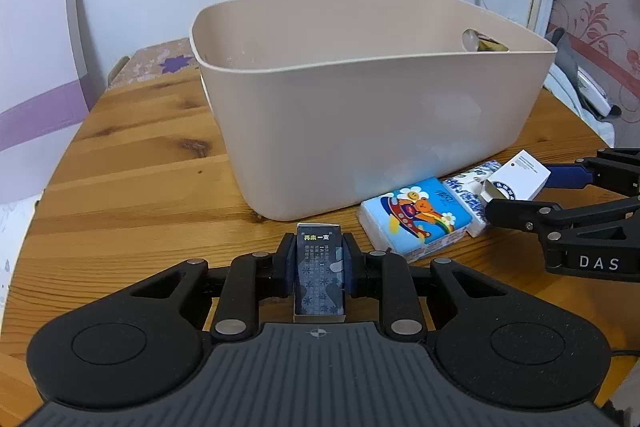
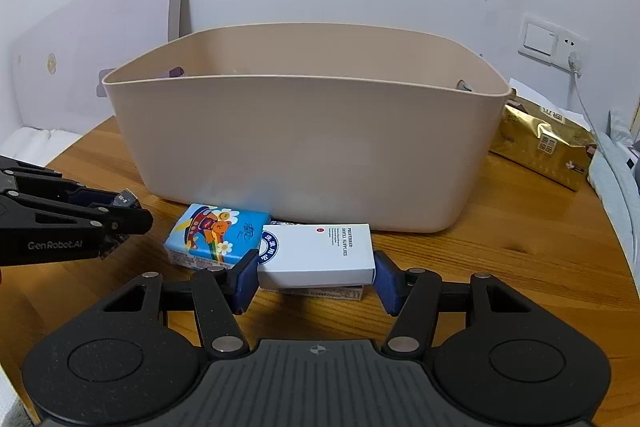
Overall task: Organize objects
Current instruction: 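Close left tool on dark pack while right tool grips white medicine box, then carry dark pack with left tool over bin while right tool carries medicine box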
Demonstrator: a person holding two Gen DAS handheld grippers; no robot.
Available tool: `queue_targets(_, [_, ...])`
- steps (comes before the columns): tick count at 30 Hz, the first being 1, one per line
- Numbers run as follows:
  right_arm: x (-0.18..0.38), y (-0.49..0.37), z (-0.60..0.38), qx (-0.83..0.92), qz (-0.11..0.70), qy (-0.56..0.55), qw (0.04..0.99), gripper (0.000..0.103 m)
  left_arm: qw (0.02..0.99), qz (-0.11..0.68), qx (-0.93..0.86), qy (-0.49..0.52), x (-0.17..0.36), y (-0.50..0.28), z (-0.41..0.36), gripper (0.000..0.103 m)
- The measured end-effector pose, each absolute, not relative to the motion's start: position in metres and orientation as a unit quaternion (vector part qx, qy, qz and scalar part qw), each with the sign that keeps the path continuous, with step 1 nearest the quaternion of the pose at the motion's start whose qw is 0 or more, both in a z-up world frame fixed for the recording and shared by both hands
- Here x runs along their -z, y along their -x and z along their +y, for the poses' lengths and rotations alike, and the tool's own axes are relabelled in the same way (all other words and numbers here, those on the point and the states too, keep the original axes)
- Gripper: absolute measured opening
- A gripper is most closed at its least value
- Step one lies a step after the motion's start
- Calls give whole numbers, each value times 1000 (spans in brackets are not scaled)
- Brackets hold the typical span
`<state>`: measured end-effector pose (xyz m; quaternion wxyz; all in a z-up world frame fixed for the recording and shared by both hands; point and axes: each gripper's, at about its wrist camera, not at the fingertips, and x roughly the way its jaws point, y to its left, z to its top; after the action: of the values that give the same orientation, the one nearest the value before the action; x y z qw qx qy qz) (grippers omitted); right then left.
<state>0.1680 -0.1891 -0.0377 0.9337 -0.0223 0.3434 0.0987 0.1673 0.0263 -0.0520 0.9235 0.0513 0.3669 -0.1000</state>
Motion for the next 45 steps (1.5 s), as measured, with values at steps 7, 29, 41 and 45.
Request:
queue_targets(7, [30,-155,-202,-93,338,7,936,56,928,354,96,-58,38,-155,28,23])
queue_targets(29, [-25,-111,-234,-72,278,5,958,56,953,277,94,-84,-21,-130,32,23])
queue_targets(41, [-57,-136,-234,-65,235,-3,970,56,963,241,93,-83,-55,-156,27,23])
queue_targets(45, [-64,-148,-232,-63,226,-3,972,56,964,234,95,-83,-62,-171,22,23])
